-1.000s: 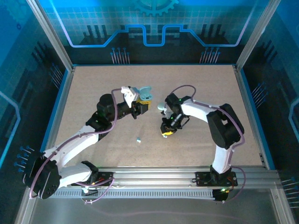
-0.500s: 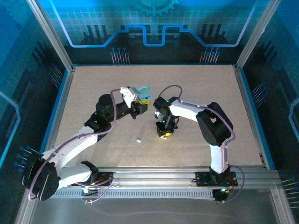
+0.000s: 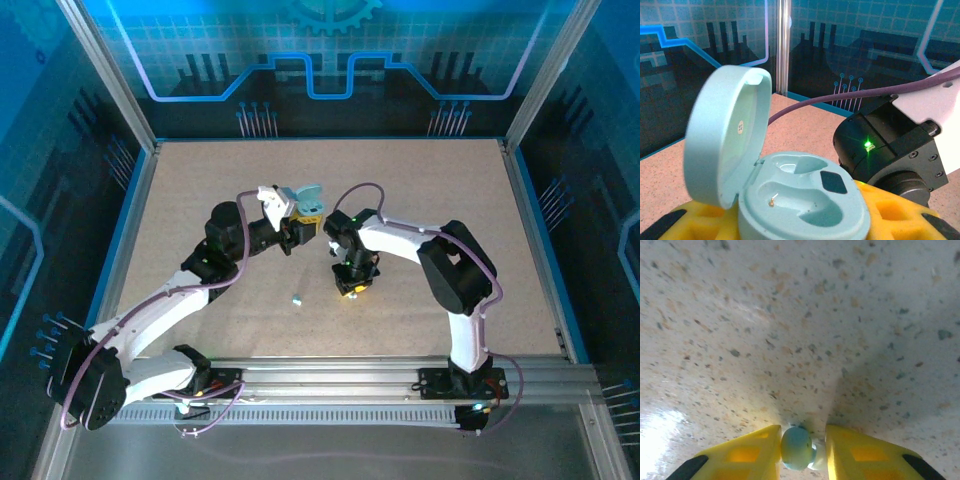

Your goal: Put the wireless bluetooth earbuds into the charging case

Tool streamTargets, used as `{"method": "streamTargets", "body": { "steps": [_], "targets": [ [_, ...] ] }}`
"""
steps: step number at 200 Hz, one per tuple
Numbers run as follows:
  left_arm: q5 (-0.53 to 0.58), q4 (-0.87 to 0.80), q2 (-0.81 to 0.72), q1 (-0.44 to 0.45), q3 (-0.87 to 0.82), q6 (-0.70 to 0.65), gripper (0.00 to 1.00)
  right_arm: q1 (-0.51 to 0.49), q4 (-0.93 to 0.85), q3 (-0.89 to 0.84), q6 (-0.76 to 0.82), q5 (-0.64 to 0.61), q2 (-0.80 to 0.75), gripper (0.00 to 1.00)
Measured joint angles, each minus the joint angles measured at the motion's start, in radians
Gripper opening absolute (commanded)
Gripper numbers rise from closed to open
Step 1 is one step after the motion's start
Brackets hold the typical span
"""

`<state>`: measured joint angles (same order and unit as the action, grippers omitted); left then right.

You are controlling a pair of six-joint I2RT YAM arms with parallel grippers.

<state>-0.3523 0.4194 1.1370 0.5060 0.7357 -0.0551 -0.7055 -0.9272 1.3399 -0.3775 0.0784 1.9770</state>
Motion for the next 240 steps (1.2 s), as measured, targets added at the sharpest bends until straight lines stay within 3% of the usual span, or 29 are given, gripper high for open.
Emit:
{"method": "streamTargets", "body": {
  "steps": [47,111,240],
  "targets": [
    [0.000,0.000,0.000,0.000,0.000,0.000,0.33,-0.015,-0.026,0.000,-0.012,-0.032,0.001,0.26],
    [0.000,-0.003,0.000,0.000,0.000,0.000,0.33,-0.025,-0.027,0.004,-0.022,-0.045,0.006,0.29],
    [0.010,-0.003,0.001,0.000,0.000,0.000,0.33,-0.024,-0.024,-0.012,-0.032,-0.059,-0.036,0.20]
  ]
}}
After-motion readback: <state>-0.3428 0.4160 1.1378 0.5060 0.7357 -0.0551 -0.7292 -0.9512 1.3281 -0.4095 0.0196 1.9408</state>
